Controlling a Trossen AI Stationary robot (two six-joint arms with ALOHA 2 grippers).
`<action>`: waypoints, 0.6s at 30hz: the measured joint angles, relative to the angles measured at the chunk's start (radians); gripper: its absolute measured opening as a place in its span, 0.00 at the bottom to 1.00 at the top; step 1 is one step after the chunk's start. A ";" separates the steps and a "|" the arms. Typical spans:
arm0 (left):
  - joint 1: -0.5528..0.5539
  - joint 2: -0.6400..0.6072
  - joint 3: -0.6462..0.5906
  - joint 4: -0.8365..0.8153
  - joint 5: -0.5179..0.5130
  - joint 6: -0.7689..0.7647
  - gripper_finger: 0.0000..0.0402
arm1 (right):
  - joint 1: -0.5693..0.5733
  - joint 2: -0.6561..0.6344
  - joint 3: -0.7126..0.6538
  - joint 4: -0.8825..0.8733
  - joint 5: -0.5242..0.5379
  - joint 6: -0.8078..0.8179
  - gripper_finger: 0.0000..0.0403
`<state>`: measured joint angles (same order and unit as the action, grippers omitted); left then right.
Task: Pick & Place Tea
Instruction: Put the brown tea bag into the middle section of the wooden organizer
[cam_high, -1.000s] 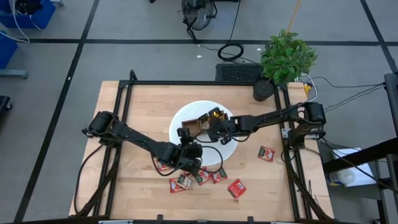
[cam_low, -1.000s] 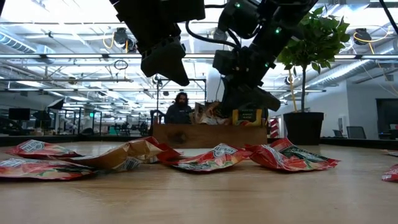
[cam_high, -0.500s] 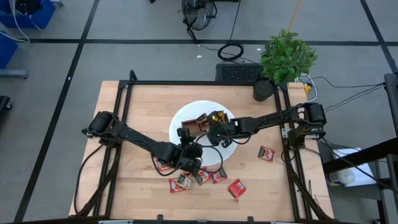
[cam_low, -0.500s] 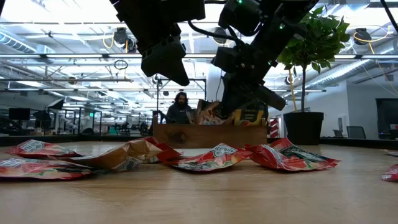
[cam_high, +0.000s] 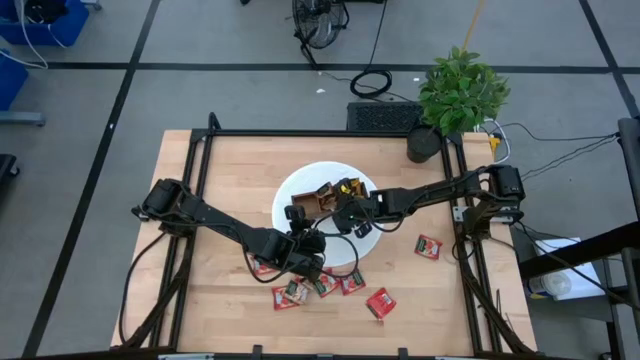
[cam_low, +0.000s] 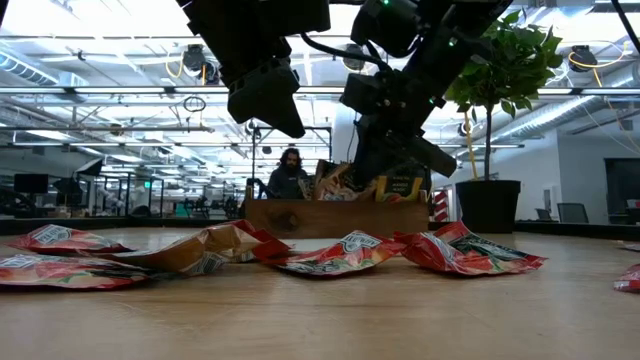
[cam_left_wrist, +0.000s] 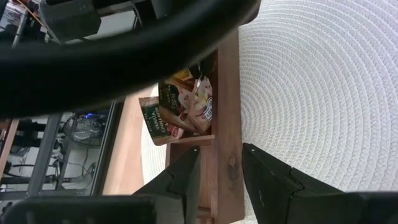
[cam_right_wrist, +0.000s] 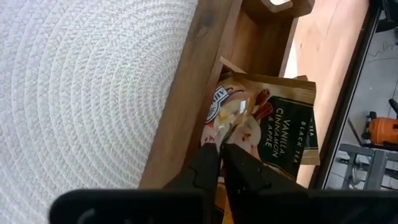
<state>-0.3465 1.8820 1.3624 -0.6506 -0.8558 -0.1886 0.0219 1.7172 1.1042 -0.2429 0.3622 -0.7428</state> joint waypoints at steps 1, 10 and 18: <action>0.000 0.000 0.000 0.000 0.000 0.000 0.30 | 0.000 0.000 0.000 0.006 0.000 0.000 0.07; 0.000 0.000 0.000 0.001 0.000 -0.009 0.30 | 0.000 0.000 0.000 0.179 0.000 -0.002 0.25; 0.000 0.000 0.000 -0.002 0.003 -0.030 0.30 | 0.006 -0.020 -0.001 0.216 0.083 -0.003 0.30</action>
<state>-0.3462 1.8820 1.3624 -0.6525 -0.8524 -0.2183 0.0283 1.6970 1.1030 -0.0268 0.4453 -0.7455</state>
